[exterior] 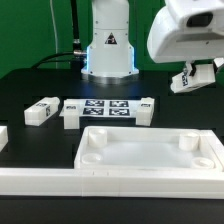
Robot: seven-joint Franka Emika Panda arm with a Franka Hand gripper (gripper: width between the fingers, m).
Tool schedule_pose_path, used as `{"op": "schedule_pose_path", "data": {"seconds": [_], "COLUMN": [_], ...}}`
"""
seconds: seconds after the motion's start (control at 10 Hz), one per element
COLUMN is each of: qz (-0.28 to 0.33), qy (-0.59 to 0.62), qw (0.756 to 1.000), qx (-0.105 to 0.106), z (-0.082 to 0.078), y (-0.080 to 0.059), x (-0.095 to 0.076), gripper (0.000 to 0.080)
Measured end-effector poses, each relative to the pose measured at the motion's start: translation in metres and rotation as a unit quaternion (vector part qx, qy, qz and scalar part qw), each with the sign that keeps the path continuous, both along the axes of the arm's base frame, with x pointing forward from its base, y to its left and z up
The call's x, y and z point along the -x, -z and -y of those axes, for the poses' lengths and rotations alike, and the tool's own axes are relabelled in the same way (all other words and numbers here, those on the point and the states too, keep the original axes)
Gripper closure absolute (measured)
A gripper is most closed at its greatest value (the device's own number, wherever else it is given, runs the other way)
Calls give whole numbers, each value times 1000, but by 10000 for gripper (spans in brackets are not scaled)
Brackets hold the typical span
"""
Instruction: Assemble desk
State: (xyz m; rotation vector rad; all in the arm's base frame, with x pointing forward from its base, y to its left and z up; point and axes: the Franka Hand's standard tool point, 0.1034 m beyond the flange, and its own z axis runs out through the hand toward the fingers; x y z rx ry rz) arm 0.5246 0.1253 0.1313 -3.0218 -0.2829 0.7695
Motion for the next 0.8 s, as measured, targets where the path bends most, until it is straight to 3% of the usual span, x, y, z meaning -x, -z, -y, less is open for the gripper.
{"op": "schedule_pose_path", "data": {"seconds": [0.4,0.6,0.8], "qz": [143,186,248], "qy": [6,11,12], "qw": [990,982,968], "qx": [-22,-27,-39], "z": [-2,0,-1], "y": [0,-25,-28], "x": [-10,-27,-42], "gripper": [509,509,509]}}
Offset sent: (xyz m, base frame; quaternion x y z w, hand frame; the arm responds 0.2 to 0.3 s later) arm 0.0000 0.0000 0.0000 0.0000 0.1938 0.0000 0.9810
